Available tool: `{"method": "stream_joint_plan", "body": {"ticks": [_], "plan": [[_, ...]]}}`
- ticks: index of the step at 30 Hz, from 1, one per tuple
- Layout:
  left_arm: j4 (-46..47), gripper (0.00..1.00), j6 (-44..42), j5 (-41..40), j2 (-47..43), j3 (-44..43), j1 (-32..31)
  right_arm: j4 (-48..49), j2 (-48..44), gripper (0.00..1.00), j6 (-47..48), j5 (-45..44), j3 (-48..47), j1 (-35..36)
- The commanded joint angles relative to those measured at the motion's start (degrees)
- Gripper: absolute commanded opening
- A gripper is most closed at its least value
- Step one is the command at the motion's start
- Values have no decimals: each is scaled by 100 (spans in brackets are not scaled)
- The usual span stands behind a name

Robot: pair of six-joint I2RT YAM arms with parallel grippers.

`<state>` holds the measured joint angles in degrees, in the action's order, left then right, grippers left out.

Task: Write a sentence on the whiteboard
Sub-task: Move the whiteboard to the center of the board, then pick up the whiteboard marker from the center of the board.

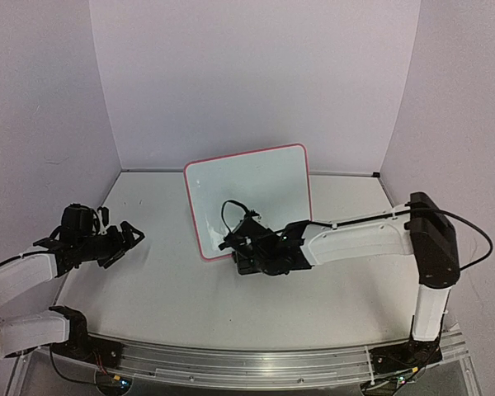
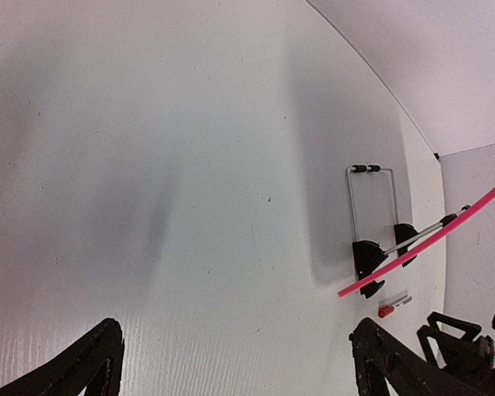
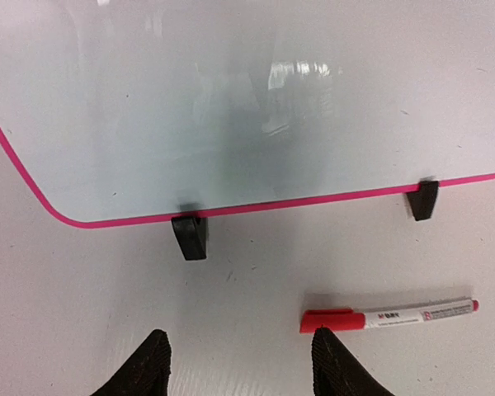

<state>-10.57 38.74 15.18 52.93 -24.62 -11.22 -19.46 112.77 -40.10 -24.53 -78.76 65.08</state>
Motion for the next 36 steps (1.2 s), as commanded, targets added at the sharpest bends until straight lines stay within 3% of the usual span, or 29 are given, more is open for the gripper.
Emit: {"method": "stream_joint_plan", "body": {"ticks": [1, 8, 16, 22, 36], "plan": [[26, 96, -297, -133, -58, -286, -18, -570, -843, 57, -450, 31, 459, -4], [422, 98, -685, 6, -96, -262, -21, -897, -1950, 55, -1381, 944, 1598, -1088], [646, 98, -879, 190, 56, -242, -20, -1024, -2163, 54, -2081, 1729, 1866, -1846], [812, 98, -873, 285, 155, -186, -18, -1050, -1804, 51, -2542, 2163, 1649, -2158], [796, 98, -860, 330, -8, -35, -15, -1068, -702, 47, -2571, 2405, 899, -2358]]}}
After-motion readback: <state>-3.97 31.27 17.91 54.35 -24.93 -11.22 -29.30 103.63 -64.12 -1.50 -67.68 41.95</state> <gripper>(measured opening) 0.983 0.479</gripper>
